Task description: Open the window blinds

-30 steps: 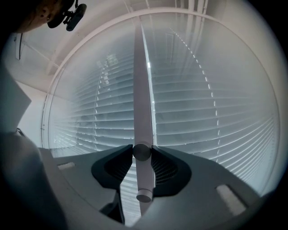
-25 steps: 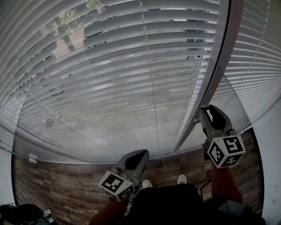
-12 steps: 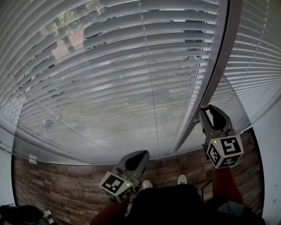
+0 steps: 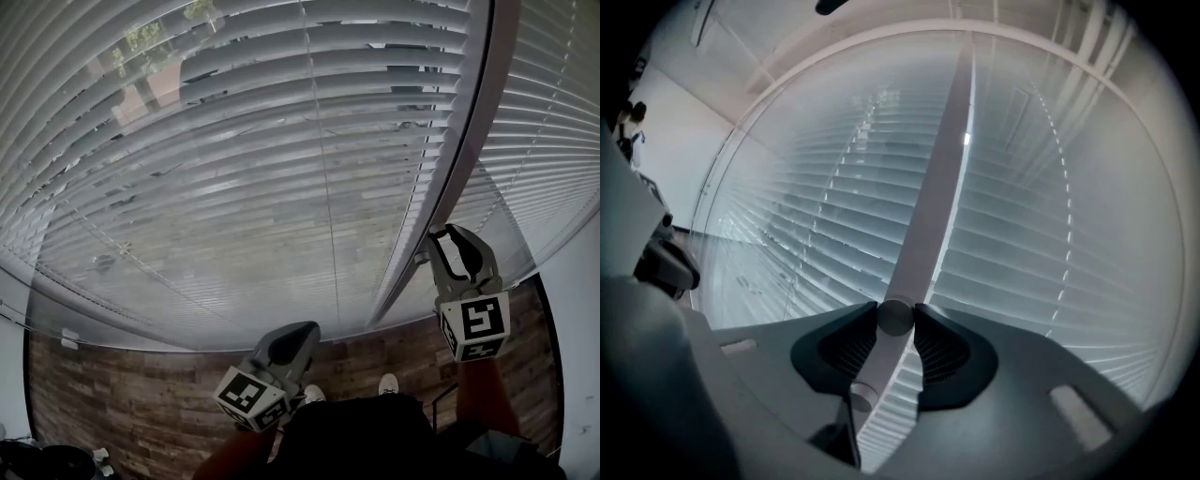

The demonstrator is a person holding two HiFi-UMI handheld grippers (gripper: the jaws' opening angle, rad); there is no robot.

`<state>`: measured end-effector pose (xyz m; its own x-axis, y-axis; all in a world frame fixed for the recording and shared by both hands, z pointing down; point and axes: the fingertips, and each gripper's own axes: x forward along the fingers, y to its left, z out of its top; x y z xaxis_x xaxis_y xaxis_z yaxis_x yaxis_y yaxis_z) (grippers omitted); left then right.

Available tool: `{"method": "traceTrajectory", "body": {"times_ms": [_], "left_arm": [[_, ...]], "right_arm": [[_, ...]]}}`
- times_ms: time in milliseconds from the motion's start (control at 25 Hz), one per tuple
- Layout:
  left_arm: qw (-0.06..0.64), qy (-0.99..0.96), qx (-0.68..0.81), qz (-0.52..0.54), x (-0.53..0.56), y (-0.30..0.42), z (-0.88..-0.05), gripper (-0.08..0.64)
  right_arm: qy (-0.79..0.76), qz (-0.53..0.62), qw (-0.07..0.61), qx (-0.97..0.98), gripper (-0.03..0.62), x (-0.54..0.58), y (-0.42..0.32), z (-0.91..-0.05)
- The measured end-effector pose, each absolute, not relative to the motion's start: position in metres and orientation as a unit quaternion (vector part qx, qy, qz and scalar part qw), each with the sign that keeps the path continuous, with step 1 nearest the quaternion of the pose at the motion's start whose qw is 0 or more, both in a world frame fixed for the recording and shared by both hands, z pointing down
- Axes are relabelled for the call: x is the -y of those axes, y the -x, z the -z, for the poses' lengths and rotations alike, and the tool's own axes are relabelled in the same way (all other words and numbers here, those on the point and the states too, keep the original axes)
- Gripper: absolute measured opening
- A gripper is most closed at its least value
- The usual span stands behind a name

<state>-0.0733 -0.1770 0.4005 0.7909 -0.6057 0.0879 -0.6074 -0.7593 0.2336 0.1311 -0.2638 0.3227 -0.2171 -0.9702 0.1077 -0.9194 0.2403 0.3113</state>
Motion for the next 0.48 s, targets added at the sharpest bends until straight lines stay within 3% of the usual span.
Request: {"method": "traceTrajectory", "body": {"times_ms": [480], "left_arm": [[0.125, -0.937, 0.326, -0.004, 0.1767, 0.0726, -0.3976, 0.0]], "right_arm": [[-0.593, 0.227, 0.284, 0.718, 0.148, 0.2622, -0.1248, -0.3248]]}}
